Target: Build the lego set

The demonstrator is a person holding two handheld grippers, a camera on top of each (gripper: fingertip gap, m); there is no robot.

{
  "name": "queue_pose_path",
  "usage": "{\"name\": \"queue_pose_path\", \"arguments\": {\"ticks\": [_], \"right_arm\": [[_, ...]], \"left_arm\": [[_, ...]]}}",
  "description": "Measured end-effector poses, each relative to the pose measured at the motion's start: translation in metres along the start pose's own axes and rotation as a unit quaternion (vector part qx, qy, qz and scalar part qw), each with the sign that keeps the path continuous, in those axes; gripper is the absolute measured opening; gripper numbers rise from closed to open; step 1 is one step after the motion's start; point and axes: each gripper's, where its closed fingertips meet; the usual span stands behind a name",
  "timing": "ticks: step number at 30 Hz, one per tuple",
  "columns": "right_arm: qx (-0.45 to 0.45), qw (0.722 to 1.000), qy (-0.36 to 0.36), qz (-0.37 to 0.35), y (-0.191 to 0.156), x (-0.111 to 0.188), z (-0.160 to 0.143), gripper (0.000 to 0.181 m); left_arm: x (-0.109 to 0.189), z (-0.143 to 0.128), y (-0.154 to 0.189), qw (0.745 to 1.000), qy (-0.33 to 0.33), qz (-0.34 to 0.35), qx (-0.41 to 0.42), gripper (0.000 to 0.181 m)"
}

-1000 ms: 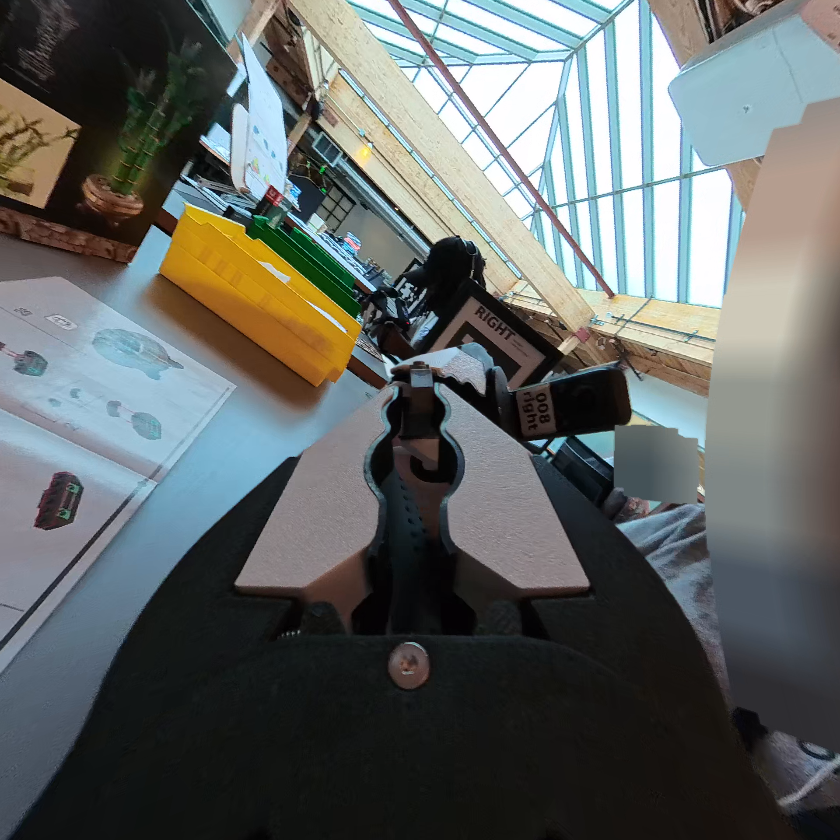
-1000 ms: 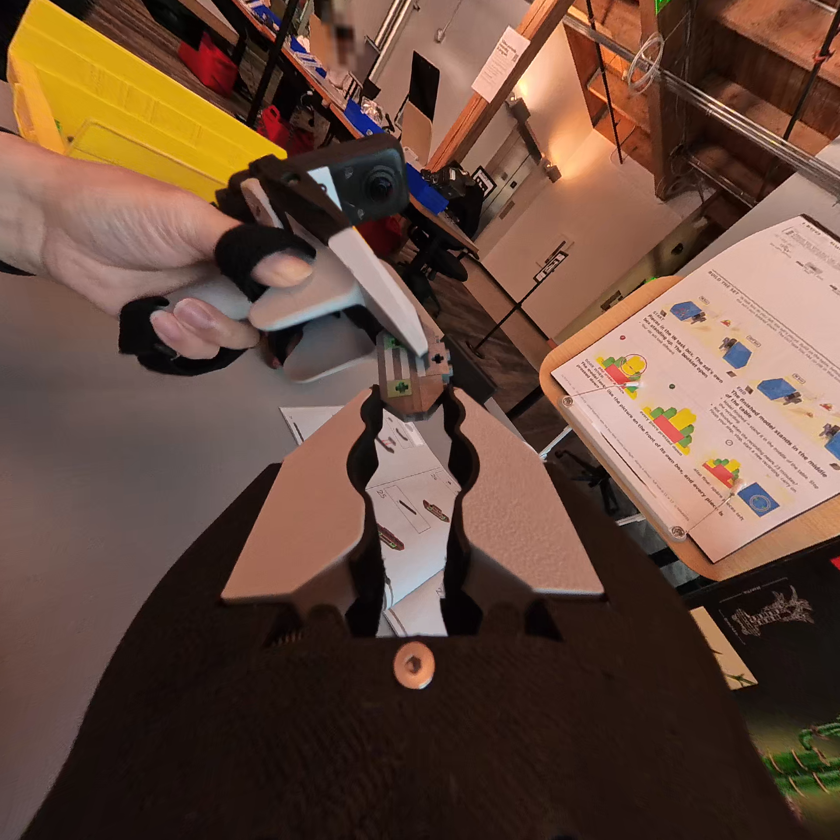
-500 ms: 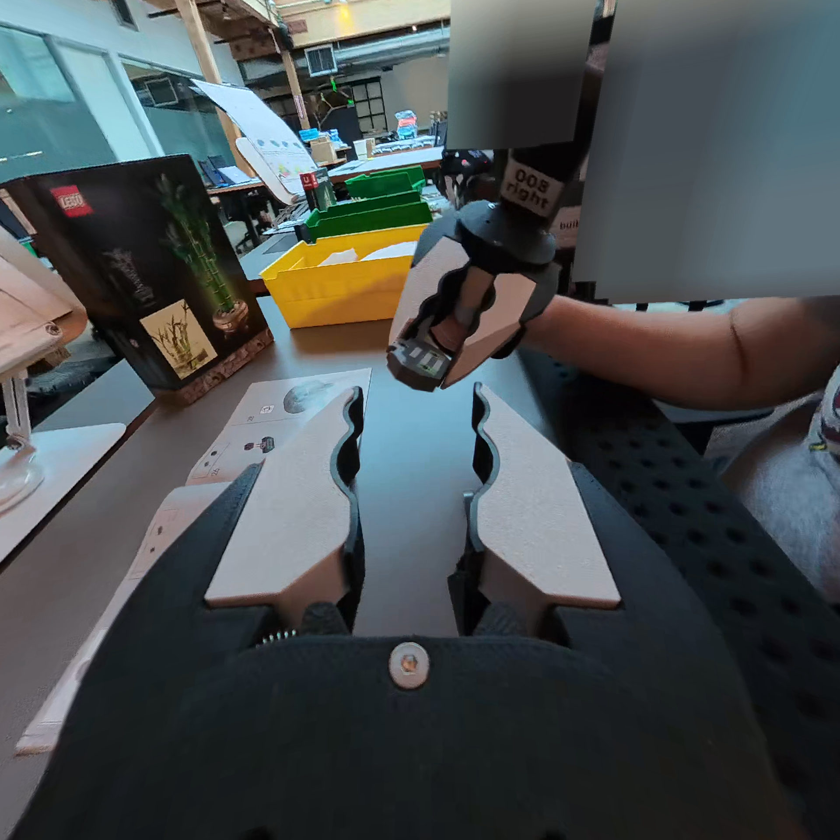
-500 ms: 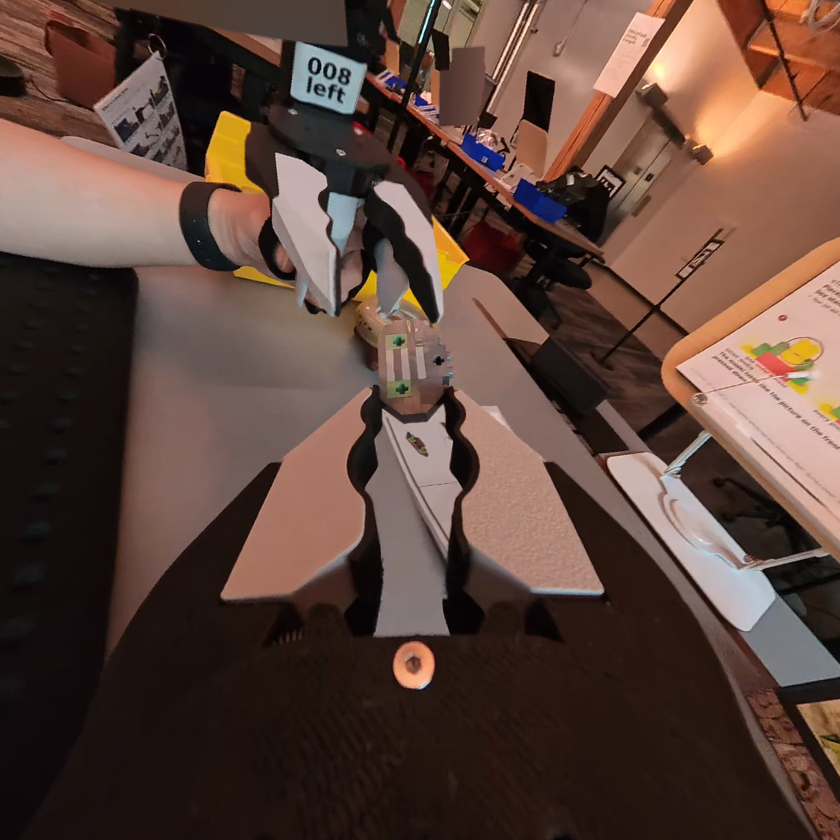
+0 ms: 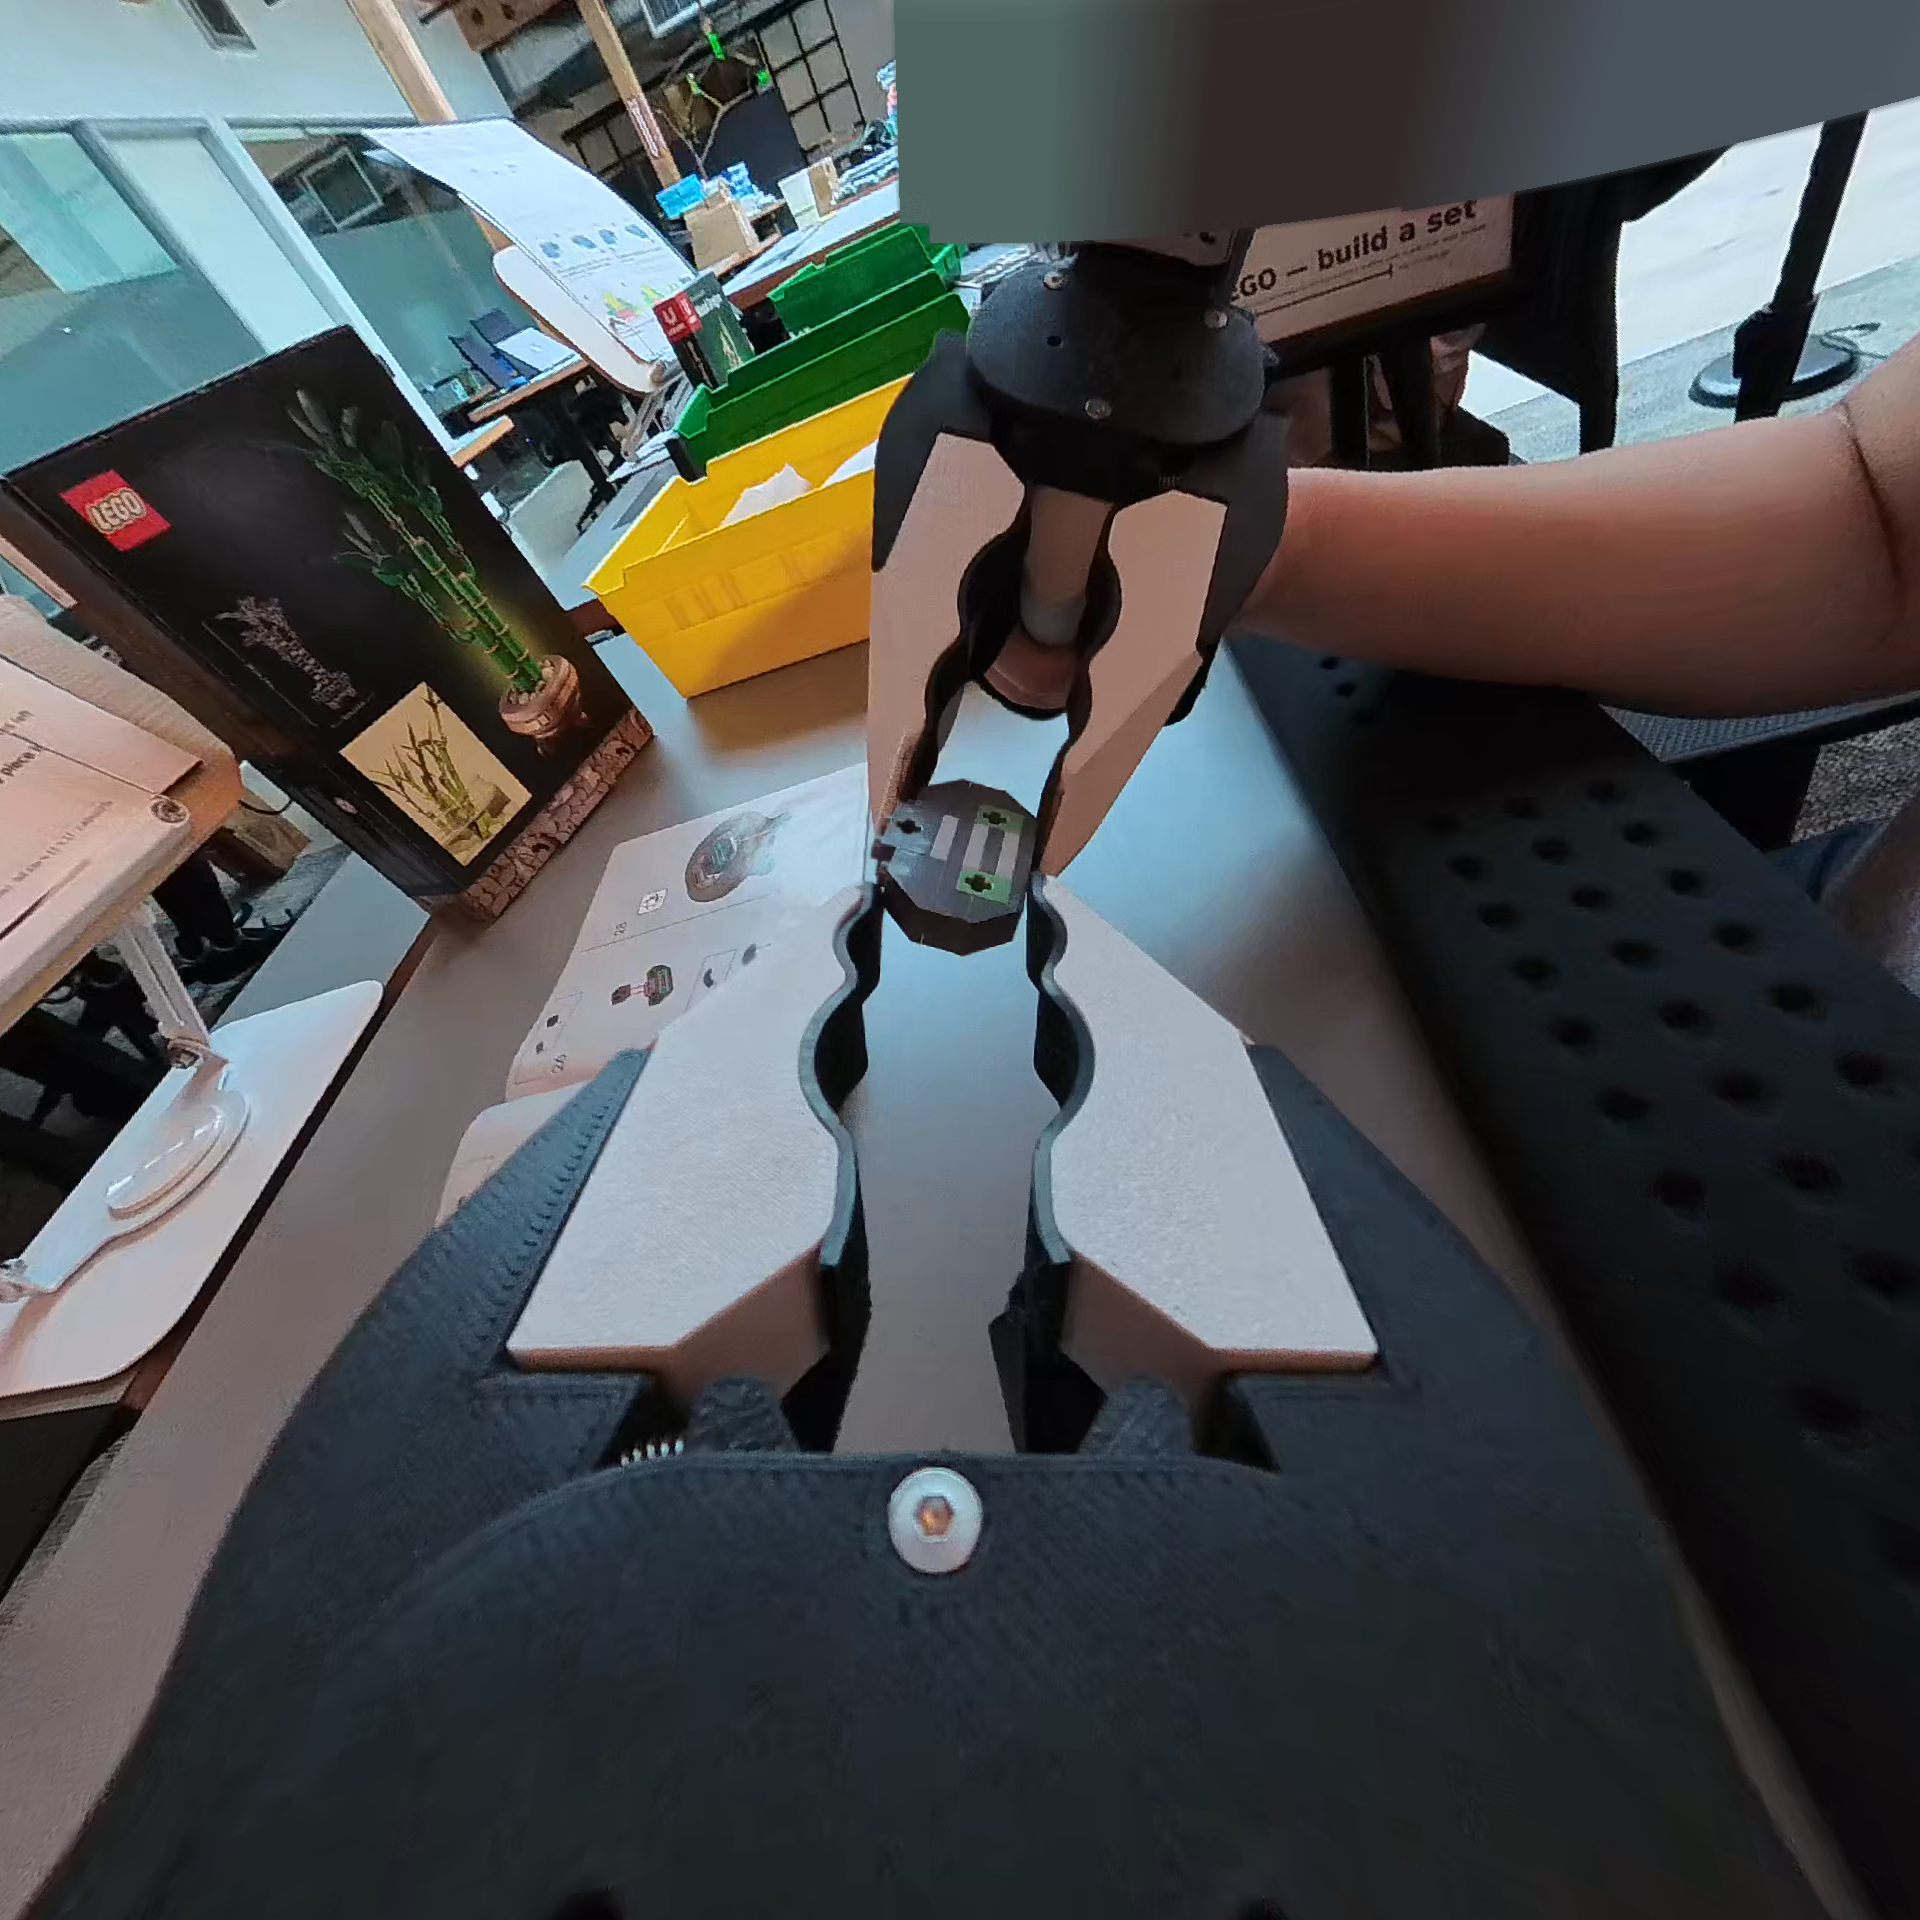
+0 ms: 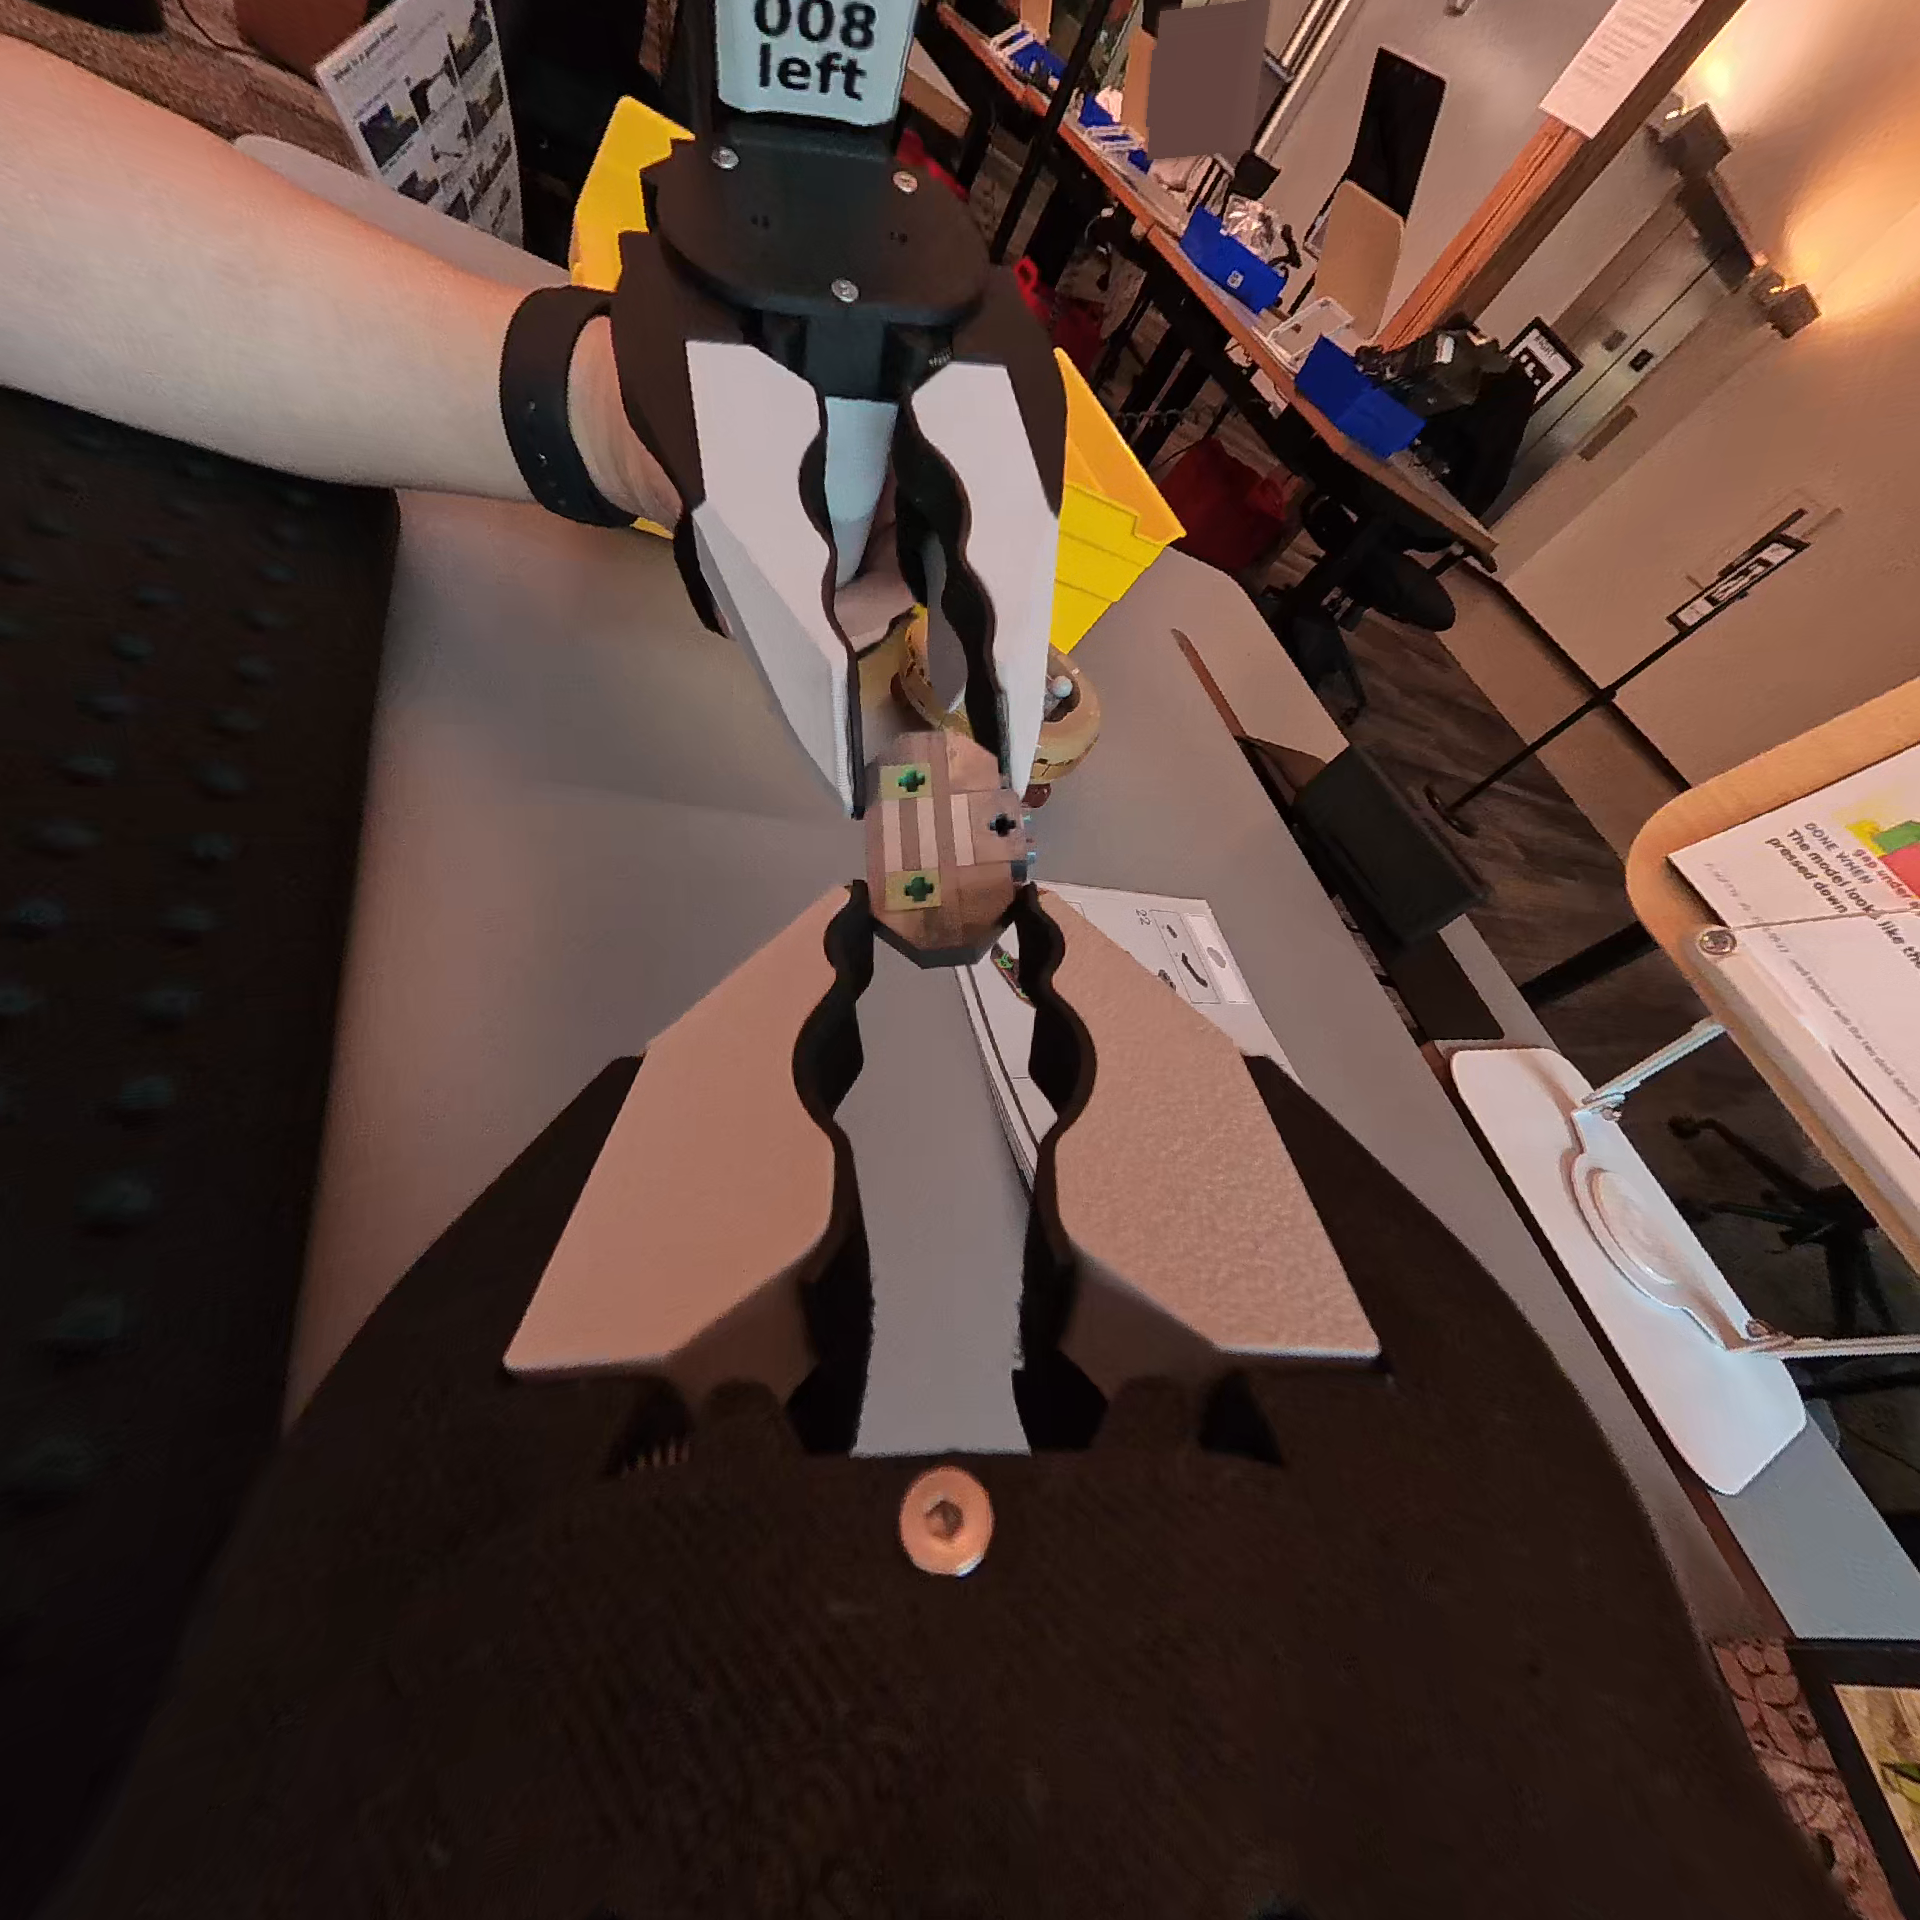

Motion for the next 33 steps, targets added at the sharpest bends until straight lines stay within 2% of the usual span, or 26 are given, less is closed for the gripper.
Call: {"name": "queue_pose_path", "arguments": {"ticks": [14, 17, 19, 21, 23, 25, 26, 27, 30, 33], "right_arm": [[0.009, 0.999, 0.009, -0.031, 0.009, 0.002, 0.004, 0.027], [0.013, 0.999, 0.009, -0.04, 0.011, 0.002, 0.004, 0.027], [0.026, 0.998, 0.007, -0.05, 0.013, 0.002, 0.005, 0.026], [0.046, 0.997, 0.004, -0.066, 0.016, 0.004, 0.007, 0.026], [0.067, 0.994, 0.003, -0.09, 0.02, 0.005, 0.009, 0.027], [0.082, 0.992, 0.003, -0.101, 0.021, 0.005, 0.011, 0.027], [0.088, 0.99, 0.002, -0.107, 0.022, 0.005, 0.011, 0.027], [0.093, 0.99, 0.002, -0.106, 0.021, 0.004, 0.012, 0.027], [0.107, 0.989, -0.015, -0.104, 0.018, -0.001, 0.008, 0.027], [0.119, 0.987, -0.01, -0.108, 0.017, -0.004, 0.01, 0.028]], "left_arm": [[0.002, 0.006, -0.007, 1.0, 0.016, 0.027, -0.004, 0.026], [0.001, 0.008, -0.005, 0.999, 0.024, 0.023, 0.005, 0.034], [0.001, 0.012, -0.007, 0.997, 0.039, 0.01, 0.06, 0.036], [0.003, 0.014, -0.019, 0.985, 0.054, -0.004, 0.163, 0.04], [0.005, 0.013, -0.024, 0.954, 0.063, -0.057, 0.289, 0.042], [0.006, 0.015, -0.018, 0.909, 0.072, -0.141, 0.387, 0.039], [0.006, 0.016, -0.014, 0.892, 0.073, -0.17, 0.413, 0.031], [0.004, 0.015, -0.012, 0.884, 0.072, -0.182, 0.425, 0.03], [-0.002, 0.015, -0.009, 0.879, 0.081, -0.185, 0.432, 0.015], [-0.007, 0.01, -0.007, 0.879, 0.065, -0.183, 0.436, 0.009]]}}
Point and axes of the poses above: each gripper's, where its closed fingertips meet, x back along the fingers, z out of its top, y = z × x across the jaws, and after that the axes turned 10 degrees about x, right-handed
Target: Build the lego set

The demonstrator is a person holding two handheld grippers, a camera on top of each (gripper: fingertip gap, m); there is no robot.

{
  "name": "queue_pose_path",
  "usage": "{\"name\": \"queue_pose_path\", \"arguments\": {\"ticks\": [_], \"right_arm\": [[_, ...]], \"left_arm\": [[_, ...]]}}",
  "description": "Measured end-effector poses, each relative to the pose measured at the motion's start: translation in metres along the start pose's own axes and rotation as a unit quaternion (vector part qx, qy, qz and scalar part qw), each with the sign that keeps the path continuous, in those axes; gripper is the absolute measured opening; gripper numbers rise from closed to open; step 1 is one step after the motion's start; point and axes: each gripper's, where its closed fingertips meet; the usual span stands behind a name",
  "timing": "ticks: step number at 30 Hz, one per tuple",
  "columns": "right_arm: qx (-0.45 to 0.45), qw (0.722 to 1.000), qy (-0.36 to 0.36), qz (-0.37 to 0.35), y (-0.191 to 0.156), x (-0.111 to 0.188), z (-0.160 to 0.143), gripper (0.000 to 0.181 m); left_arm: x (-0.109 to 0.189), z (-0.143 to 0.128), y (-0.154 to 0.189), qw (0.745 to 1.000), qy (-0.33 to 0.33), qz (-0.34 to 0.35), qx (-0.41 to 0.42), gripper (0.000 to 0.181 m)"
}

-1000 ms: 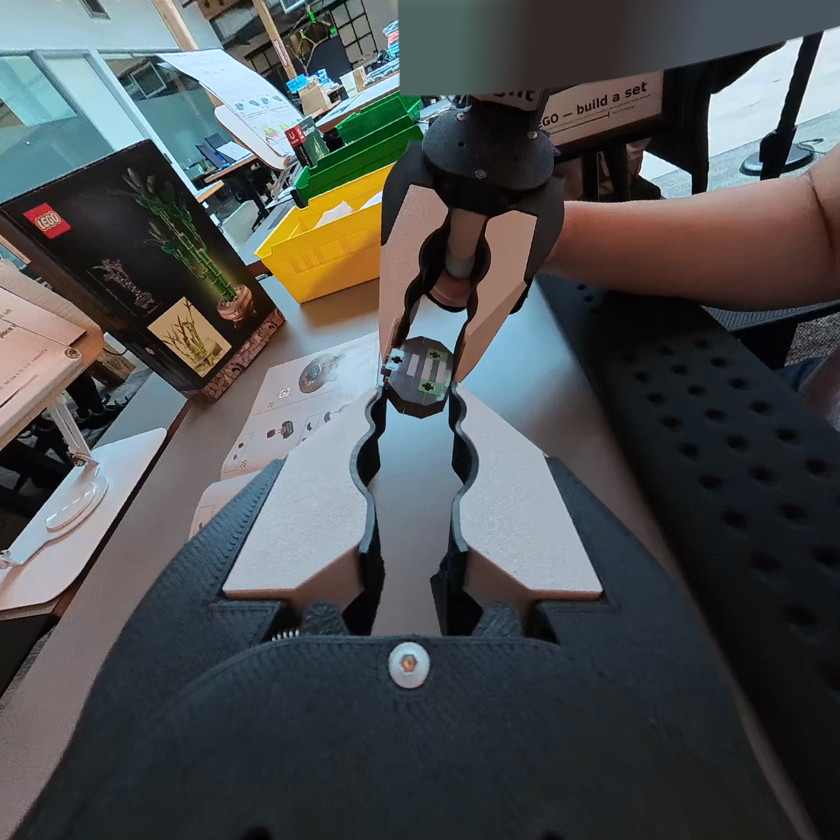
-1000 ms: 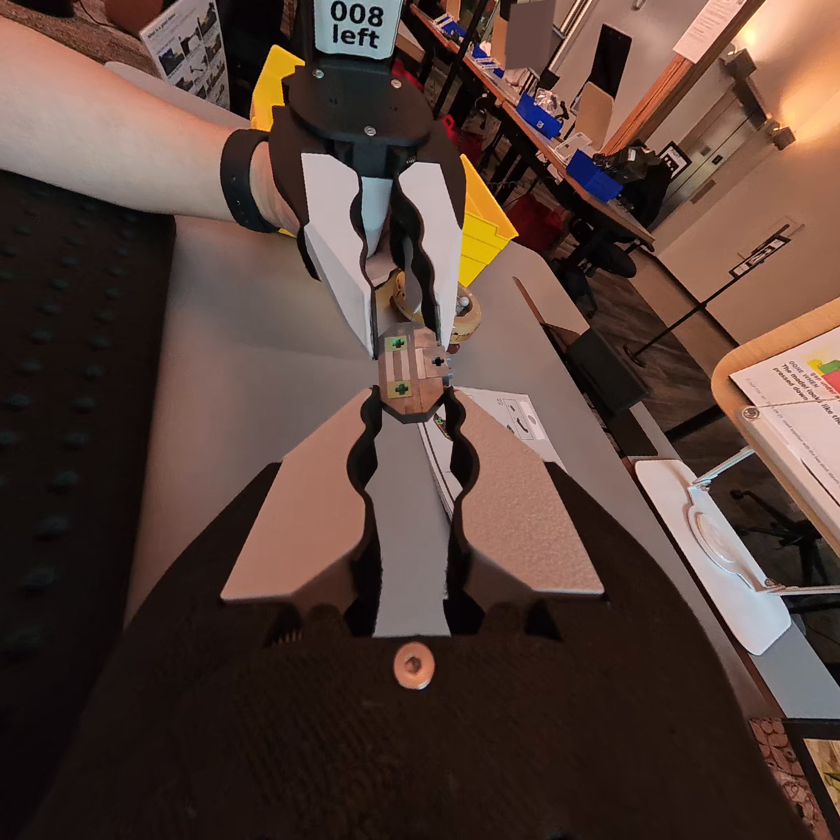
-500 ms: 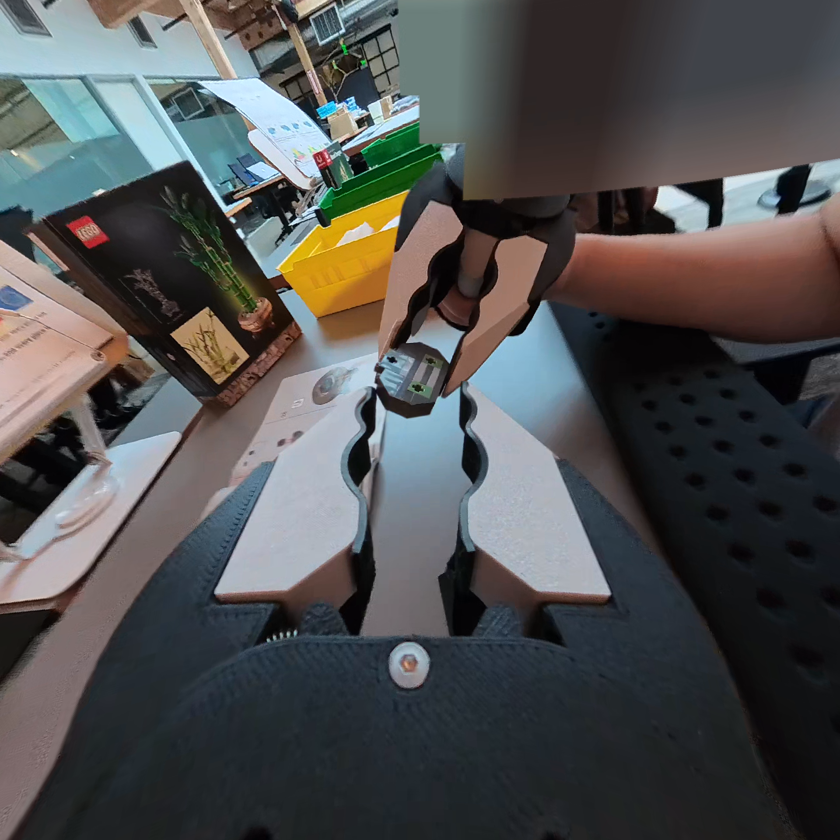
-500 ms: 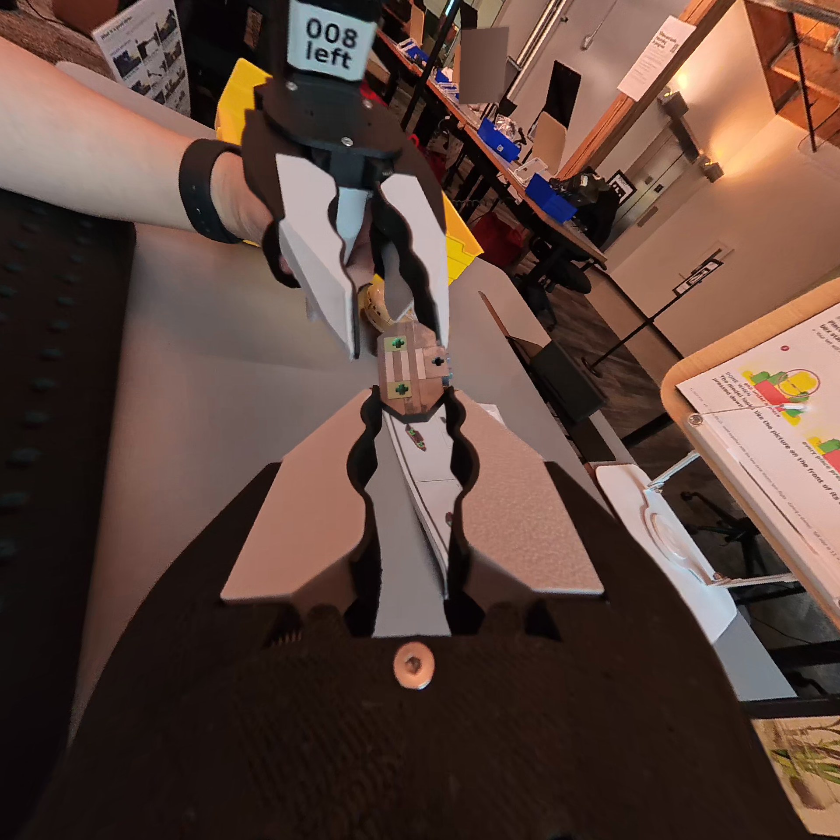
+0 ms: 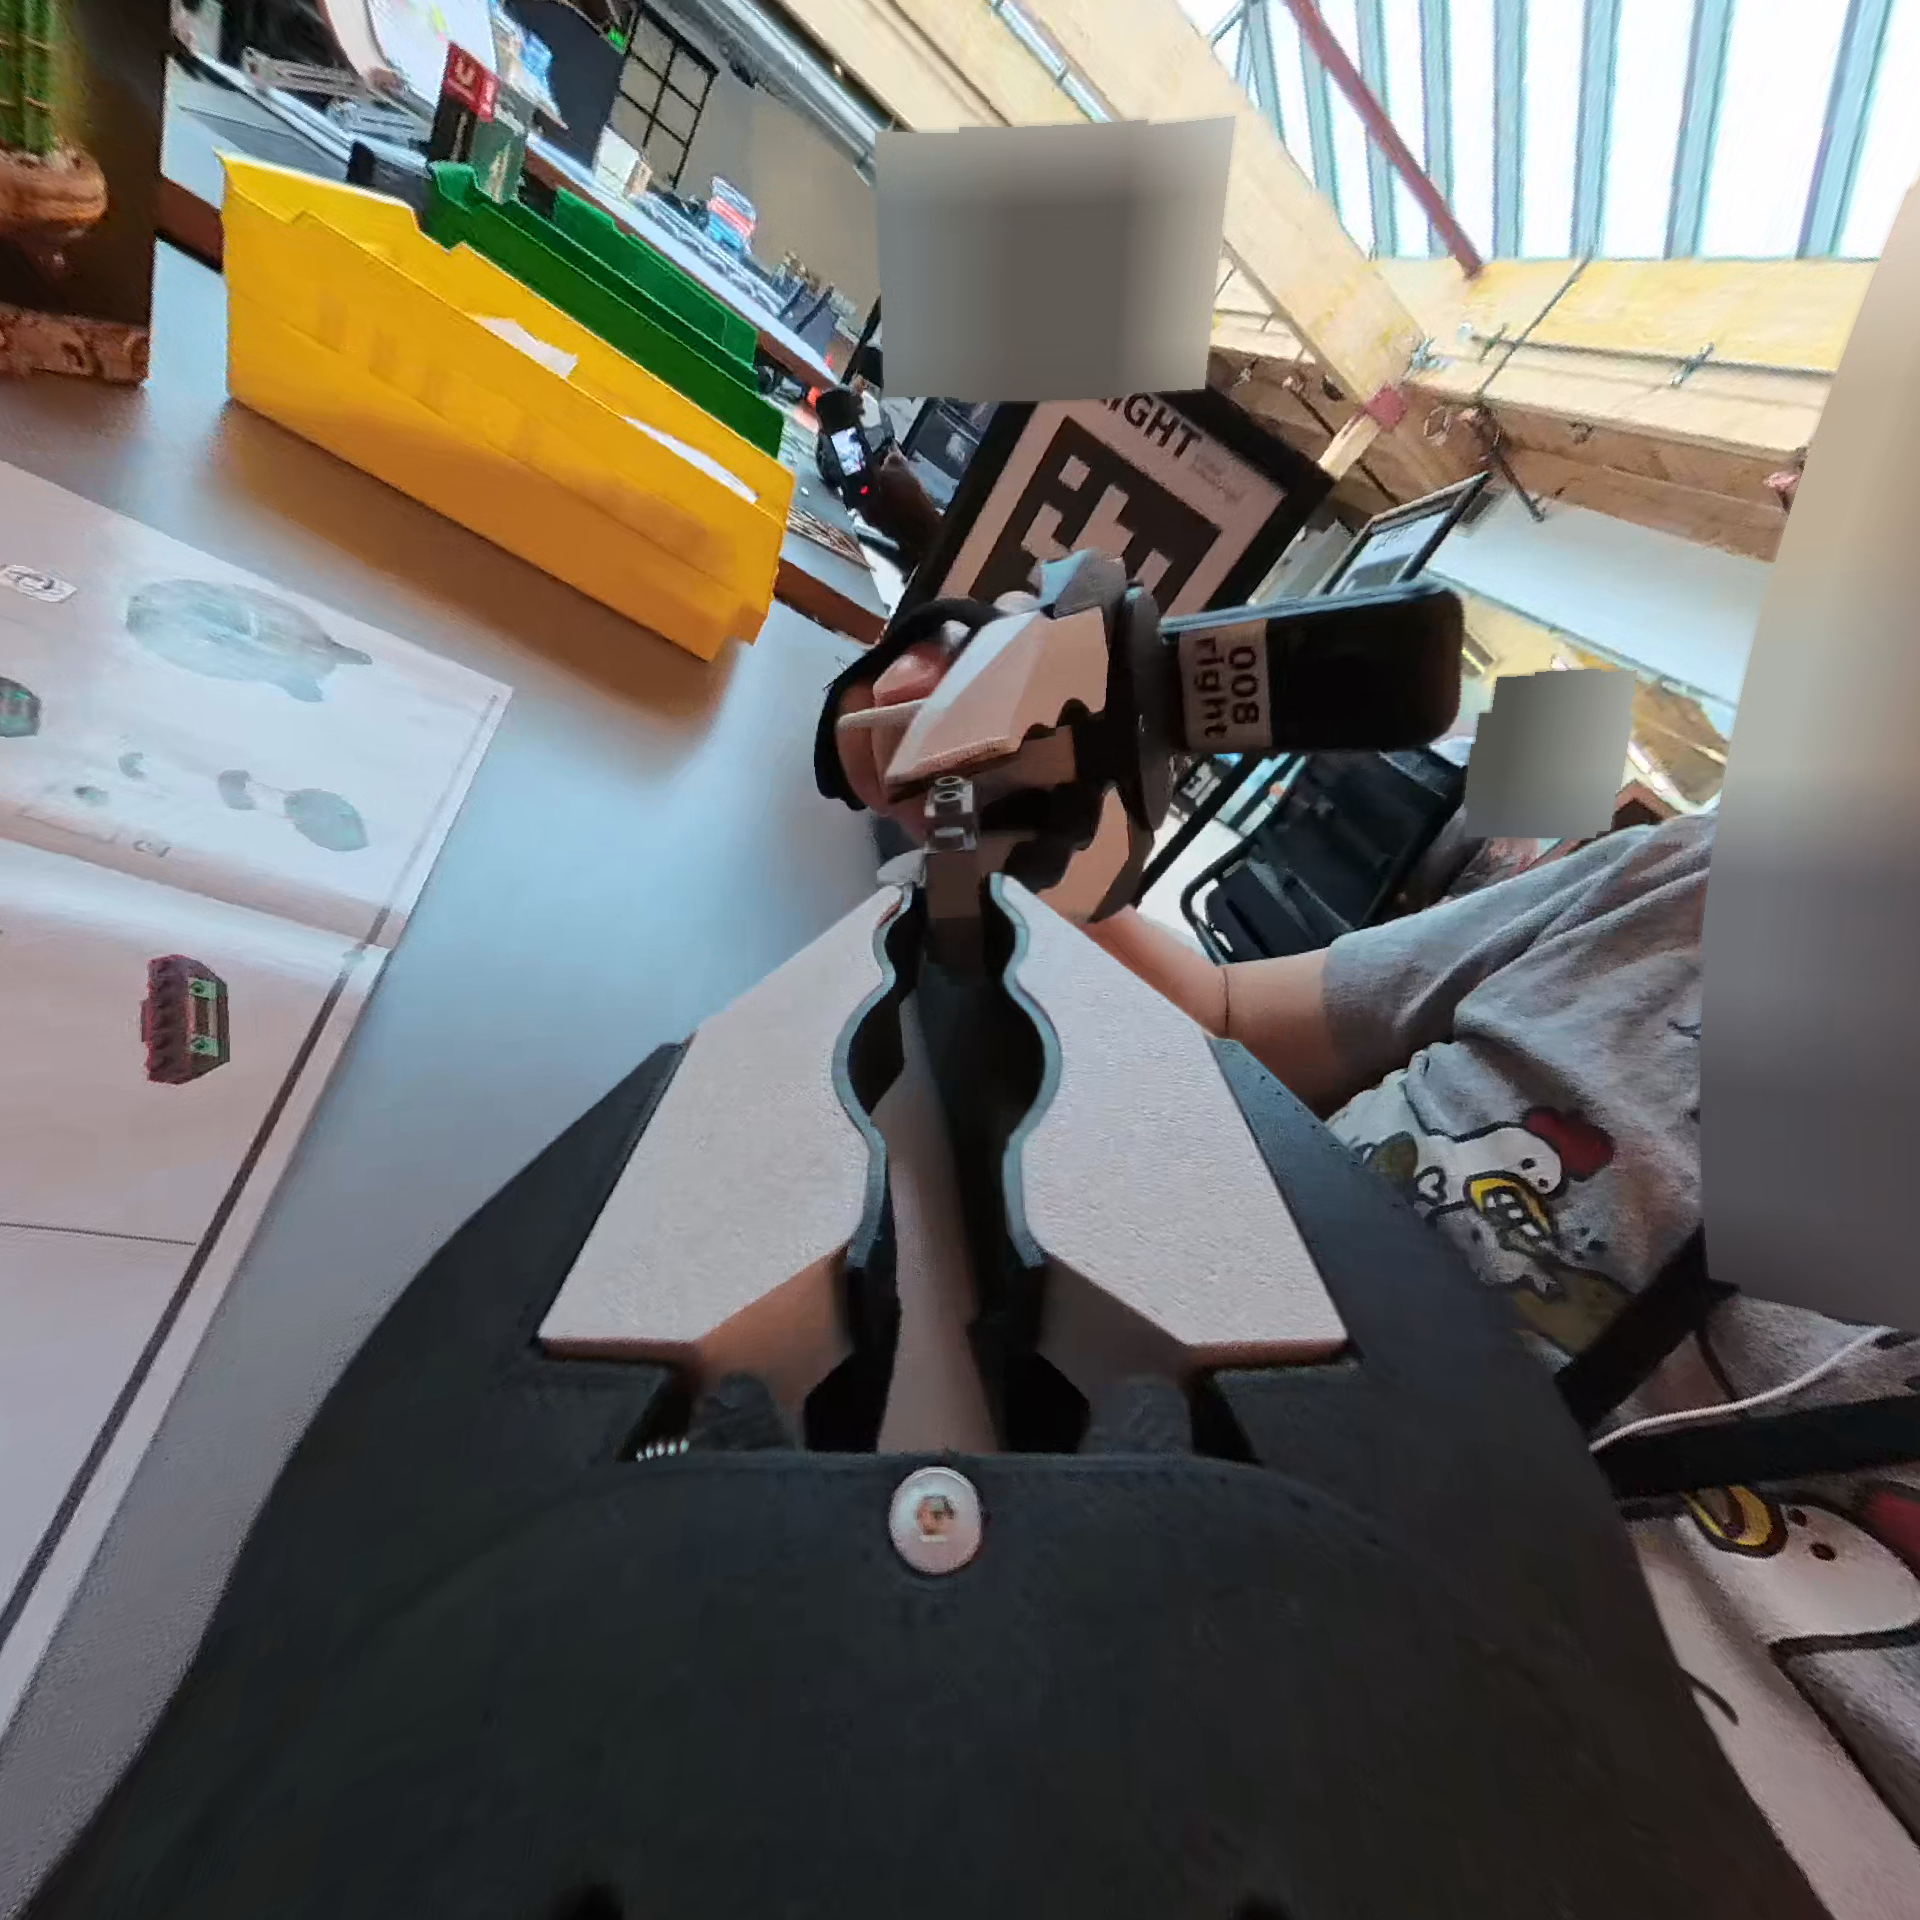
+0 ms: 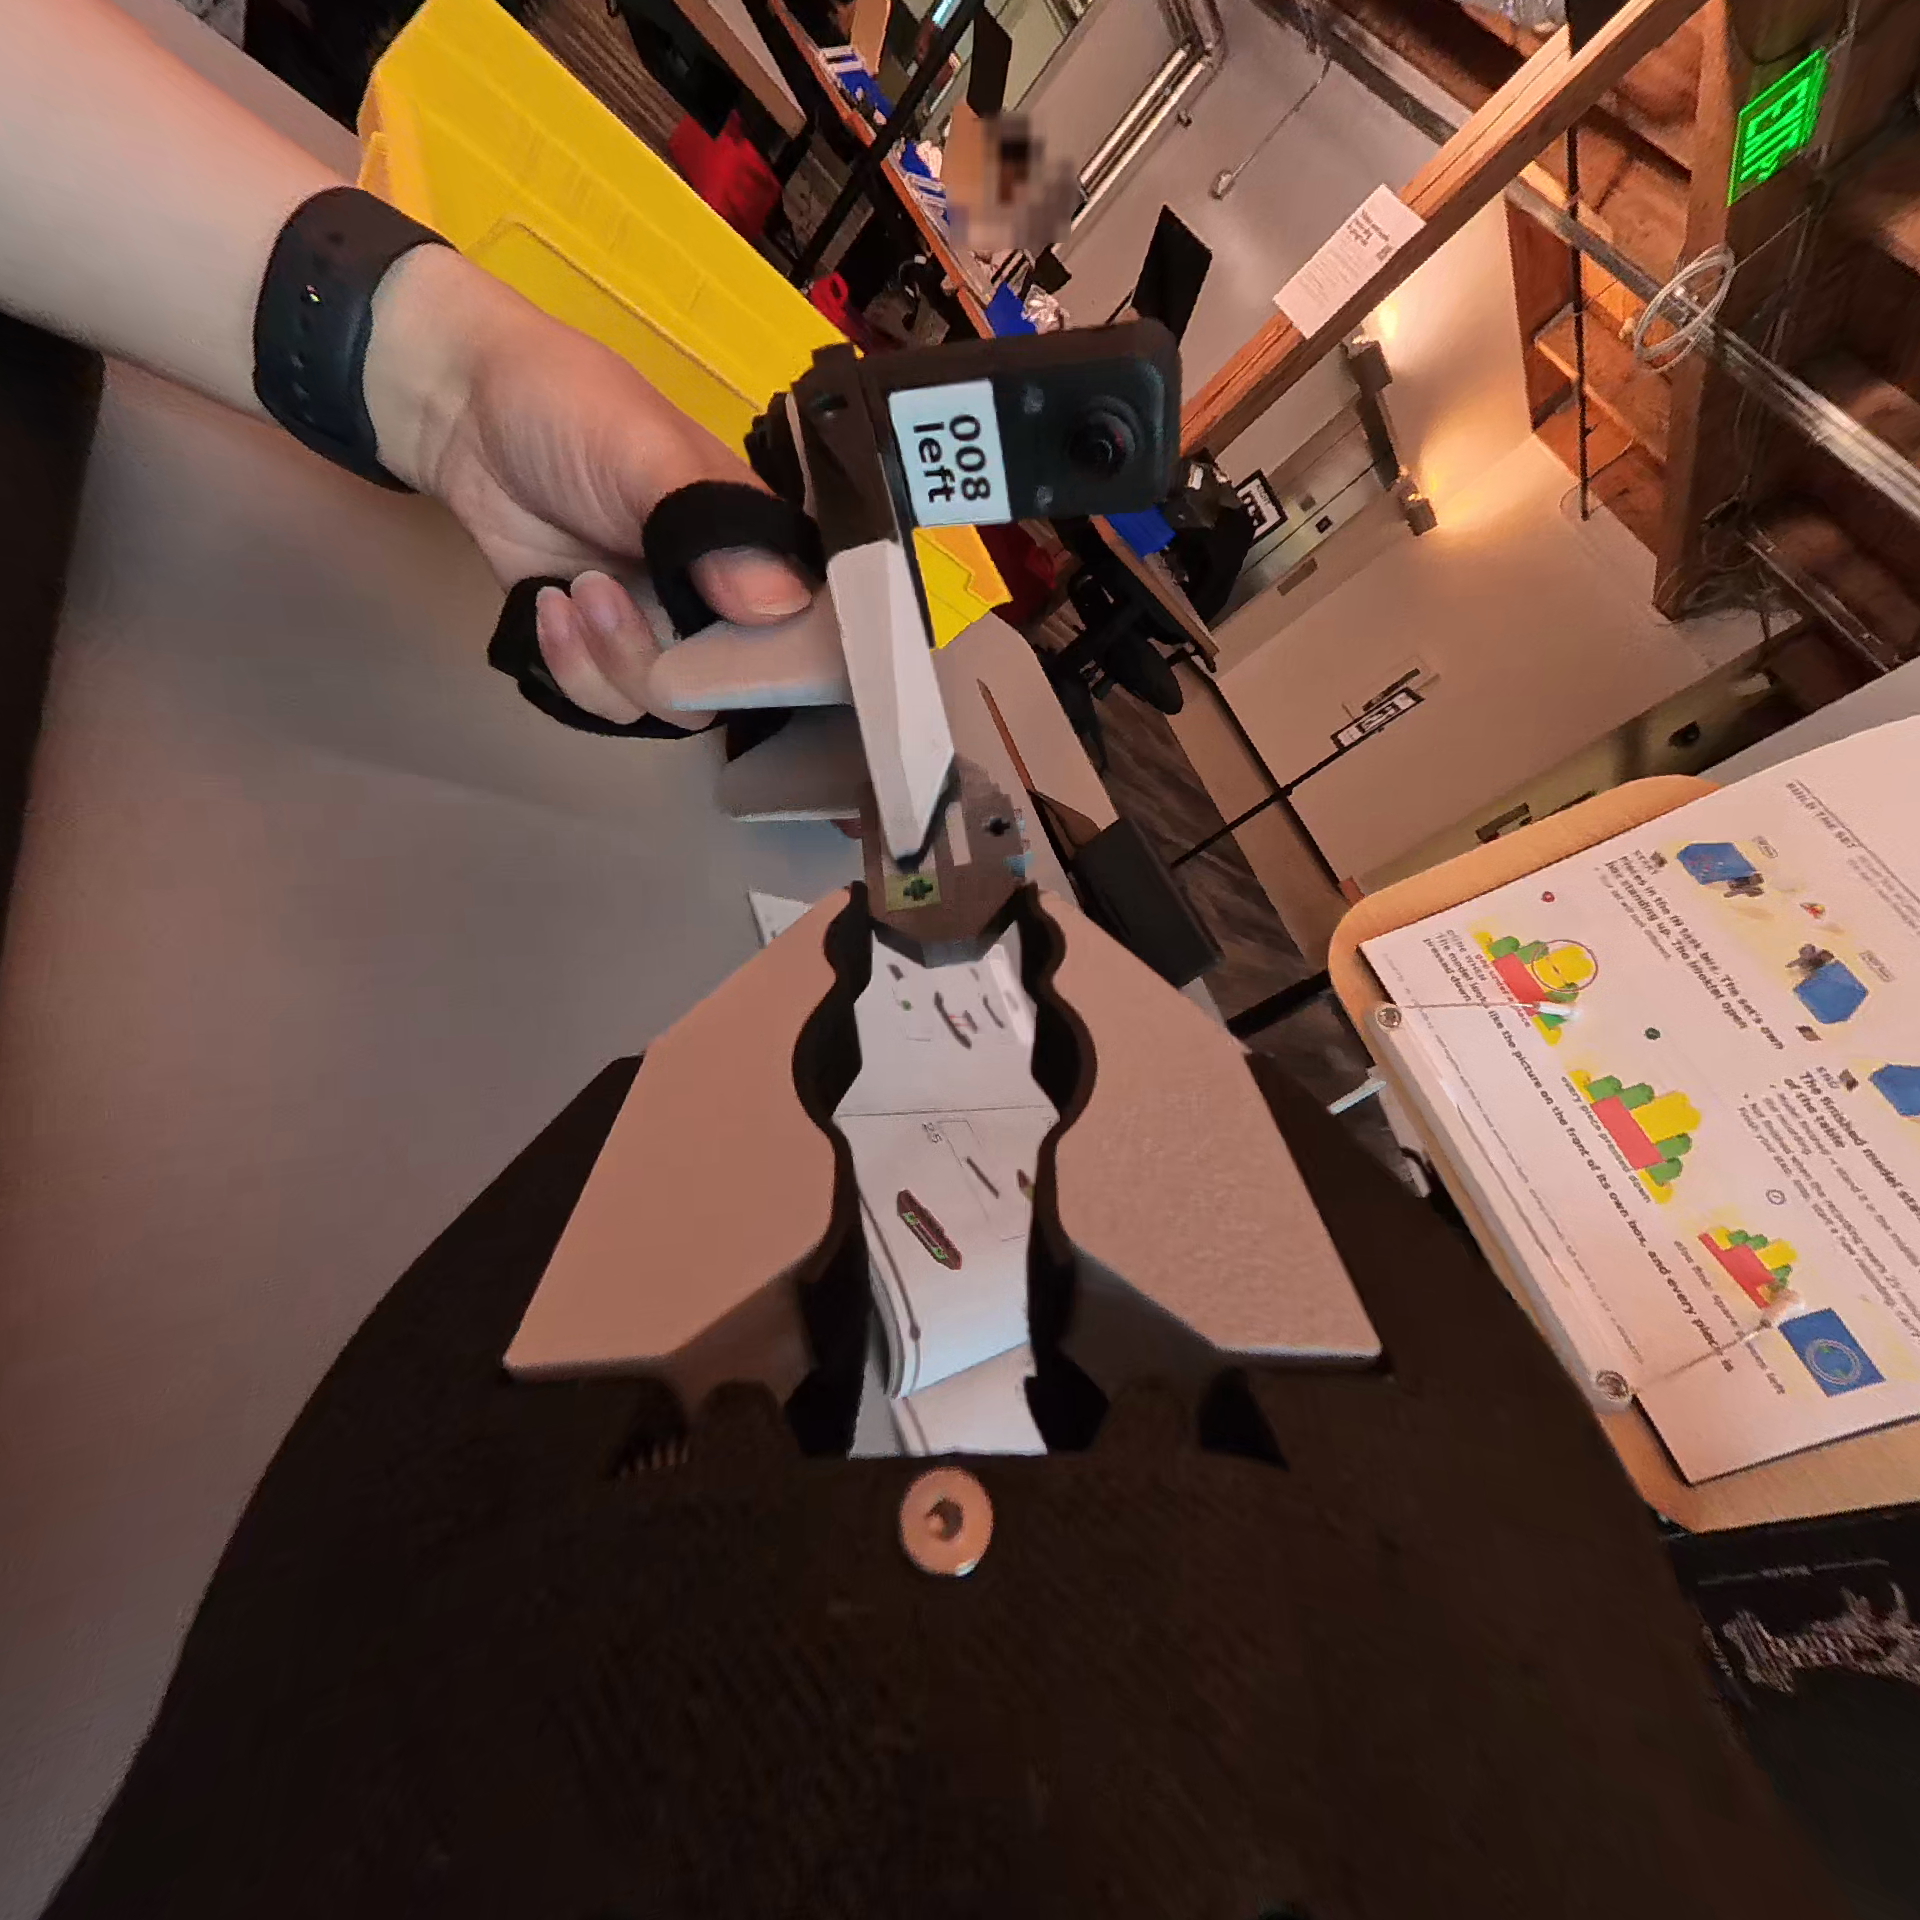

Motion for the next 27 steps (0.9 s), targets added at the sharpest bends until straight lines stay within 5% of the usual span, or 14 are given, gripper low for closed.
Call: {"name": "queue_pose_path", "arguments": {"ticks": [5, 11, 27], "right_arm": [[0.009, 0.999, -0.01, -0.03, 0.005, -0.007, 0.001, 0.06], [0.05, 0.998, -0.037, 0.015, -0.018, -0.018, -0.003, 0.035], [0.037, 0.997, -0.07, 0.004, -0.015, -0.02, -0.007, 0.033]], "left_arm": [[0.002, -0.001, 0.004, 0.999, -0.014, -0.011, 0.038, 0.009], [-0.005, -0.017, -0.012, 0.996, -0.062, 0.047, 0.035, 0.009], [-0.004, -0.016, -0.008, 0.996, -0.053, 0.018, 0.067, 0.009]]}}
Point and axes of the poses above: each gripper's, where its closed fingertips meet, x back along the fingers, z out of its top, y = z × x across the jaws, and after that the axes turned 10 degrees about x, right-handed
